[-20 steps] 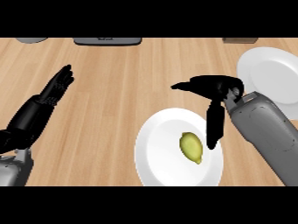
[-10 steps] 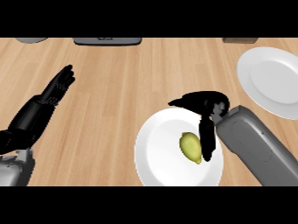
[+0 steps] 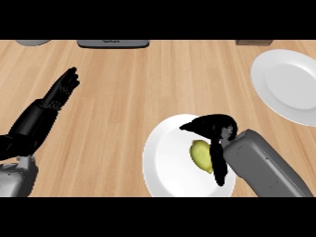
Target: Pick the lemon from the plate and place it in the plate
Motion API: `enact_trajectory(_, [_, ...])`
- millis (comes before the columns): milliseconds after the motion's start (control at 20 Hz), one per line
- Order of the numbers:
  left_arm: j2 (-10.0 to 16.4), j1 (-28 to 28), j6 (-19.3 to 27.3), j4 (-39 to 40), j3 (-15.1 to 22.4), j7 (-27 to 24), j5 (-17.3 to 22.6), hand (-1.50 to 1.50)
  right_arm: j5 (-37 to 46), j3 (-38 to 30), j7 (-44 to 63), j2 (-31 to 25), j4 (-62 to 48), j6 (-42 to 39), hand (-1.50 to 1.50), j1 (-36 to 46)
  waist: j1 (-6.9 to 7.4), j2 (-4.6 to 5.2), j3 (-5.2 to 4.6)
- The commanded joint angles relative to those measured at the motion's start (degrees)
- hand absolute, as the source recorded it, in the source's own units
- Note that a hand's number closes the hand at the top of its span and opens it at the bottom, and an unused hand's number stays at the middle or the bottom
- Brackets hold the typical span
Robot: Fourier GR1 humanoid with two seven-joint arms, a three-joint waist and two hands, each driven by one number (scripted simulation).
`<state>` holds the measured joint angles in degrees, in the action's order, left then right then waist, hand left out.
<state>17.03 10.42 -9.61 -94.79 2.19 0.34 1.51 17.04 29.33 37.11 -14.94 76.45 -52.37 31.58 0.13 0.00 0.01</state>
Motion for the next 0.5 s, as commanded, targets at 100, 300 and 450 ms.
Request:
enact_trajectory(100, [0.3,-3.5,-1.8,-6.5,-1.4,3.1,0.7,0.0,4.1,-1.0,-3.8,-0.1,-4.2,-4.0,-1.5,0.5,0.4,-0.02,0.01])
enact_trajectory(300, [-4.6,1.8,0.5,1.6,1.0,-0.2,-3.7,0.0,11.3,1.0,-8.1,2.6,-6.9,0.7,-1.5,-1.5,0.08,0.07,0.01])
enact_trajectory(450, [-1.8,-0.2,-1.9,-5.2,-1.4,5.7,-0.5,0.0,14.8,3.9,-11.9,2.4,-8.8,2.7,-1.5,-2.3,0.49,0.03,0.03])
